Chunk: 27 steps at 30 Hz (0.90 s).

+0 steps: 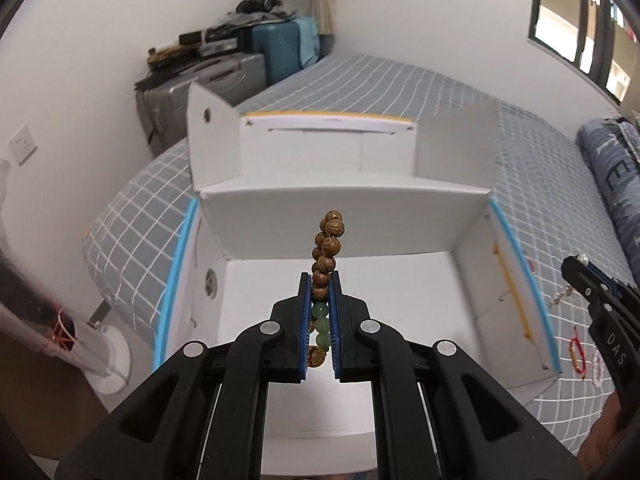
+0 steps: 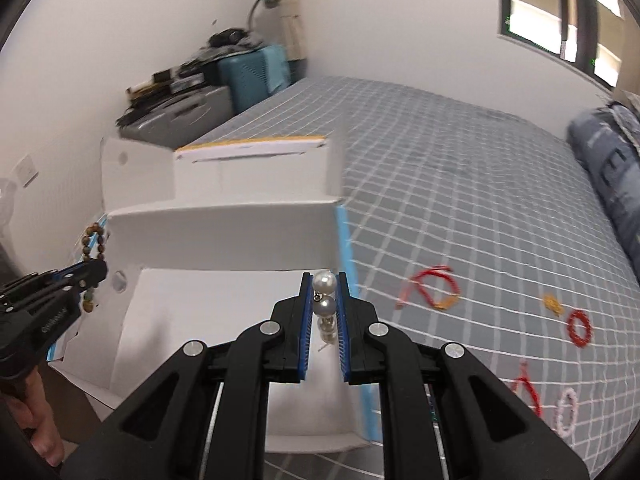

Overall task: Organize jewelry
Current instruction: 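Carry the wooden bracelet and pearl earring with both tools into the white box, then open both tools to drop the bracelet and earring in the box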

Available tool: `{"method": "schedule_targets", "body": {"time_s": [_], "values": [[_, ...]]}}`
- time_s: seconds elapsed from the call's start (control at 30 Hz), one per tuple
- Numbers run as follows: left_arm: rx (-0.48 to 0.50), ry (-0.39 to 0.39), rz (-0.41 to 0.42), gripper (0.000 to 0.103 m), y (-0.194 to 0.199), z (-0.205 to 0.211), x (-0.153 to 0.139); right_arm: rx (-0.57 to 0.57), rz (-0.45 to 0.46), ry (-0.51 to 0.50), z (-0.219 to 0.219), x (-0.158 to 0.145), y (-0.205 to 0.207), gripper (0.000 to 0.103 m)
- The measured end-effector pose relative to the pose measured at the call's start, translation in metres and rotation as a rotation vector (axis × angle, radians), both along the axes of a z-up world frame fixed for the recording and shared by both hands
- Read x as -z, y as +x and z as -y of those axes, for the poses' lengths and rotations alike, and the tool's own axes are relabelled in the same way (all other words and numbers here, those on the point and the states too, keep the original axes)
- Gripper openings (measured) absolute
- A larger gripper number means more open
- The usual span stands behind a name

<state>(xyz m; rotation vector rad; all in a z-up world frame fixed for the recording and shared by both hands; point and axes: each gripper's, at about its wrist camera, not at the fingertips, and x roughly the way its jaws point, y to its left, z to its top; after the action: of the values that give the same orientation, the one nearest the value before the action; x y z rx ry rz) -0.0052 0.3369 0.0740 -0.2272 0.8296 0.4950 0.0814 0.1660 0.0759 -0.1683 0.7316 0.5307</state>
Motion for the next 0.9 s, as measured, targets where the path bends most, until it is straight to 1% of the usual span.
{"method": "schedule_targets", "body": {"time_s": [0.17,0.37,0.43,0.53,0.57,0.73,0.9], "values": [[-0.014,-0.016,-0.050,0.008,0.004,-0.015,0.019,-0.054,-0.050,-0.031,-0.034,0.020,0.006,0.010],[-0.024,-0.056,-0.101,0.008,0.009,-0.030,0.042,-0.084,-0.119,-0.067,-0.057,0.044,0.016,0.010],[-0.025,-0.077,-0.116,0.008,0.011,-0.035,0.050,-0.092,-0.154,-0.089,-0.063,0.053,0.019,0.010],[-0.026,-0.130,-0.152,0.008,0.014,-0.042,0.061,-0.092,-0.192,-0.122,-0.070,0.066,0.024,0.010],[-0.026,-0.134,-0.166,0.008,0.014,-0.043,0.065,-0.093,-0.202,-0.129,-0.071,0.068,0.025,0.010],[-0.023,-0.136,-0.188,0.008,0.016,-0.043,0.071,-0.101,-0.248,-0.156,-0.077,0.082,0.028,0.010],[-0.027,-0.123,-0.215,0.008,0.017,-0.043,0.078,-0.098,-0.264,-0.166,-0.080,0.085,0.029,0.010]]}}
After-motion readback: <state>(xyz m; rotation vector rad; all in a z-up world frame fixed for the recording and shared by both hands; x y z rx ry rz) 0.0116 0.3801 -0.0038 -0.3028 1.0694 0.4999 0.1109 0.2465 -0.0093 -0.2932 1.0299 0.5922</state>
